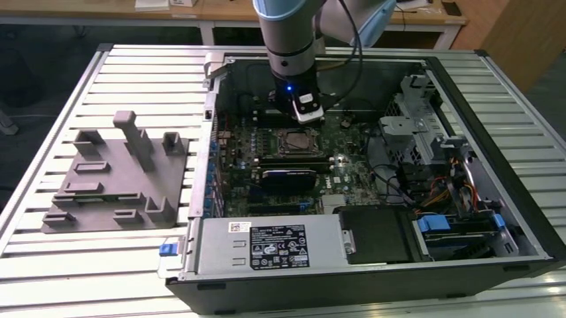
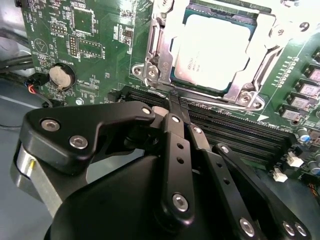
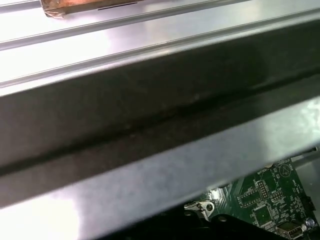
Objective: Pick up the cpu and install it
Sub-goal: 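Install the first cpu locking lever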
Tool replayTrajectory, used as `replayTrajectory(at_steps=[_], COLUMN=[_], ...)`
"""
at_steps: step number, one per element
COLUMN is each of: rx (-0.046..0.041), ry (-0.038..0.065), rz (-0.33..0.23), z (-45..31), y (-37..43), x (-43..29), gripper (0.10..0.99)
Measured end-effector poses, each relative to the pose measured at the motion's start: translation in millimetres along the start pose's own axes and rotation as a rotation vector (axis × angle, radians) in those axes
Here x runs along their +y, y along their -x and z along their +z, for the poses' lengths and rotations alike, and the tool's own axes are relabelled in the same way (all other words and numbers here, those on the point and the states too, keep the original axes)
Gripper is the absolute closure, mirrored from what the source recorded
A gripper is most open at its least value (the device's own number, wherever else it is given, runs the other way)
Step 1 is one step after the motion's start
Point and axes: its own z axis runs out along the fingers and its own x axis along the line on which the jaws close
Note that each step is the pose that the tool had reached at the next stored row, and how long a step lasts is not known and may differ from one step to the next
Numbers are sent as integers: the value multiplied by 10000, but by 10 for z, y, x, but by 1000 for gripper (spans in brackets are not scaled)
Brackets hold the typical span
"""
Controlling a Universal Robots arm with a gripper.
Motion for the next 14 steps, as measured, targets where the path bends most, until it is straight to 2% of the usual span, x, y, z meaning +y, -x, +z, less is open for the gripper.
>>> replayTrajectory(at_steps=[7,10,12,14], rx=[-2,11,50,139], ry=[3,39,150,392], rz=[0,8,33,89], z=[12,12,11,8], y=[23,27,30,32], x=[-31,-40,-48,-55], gripper=[980,980,980,980])
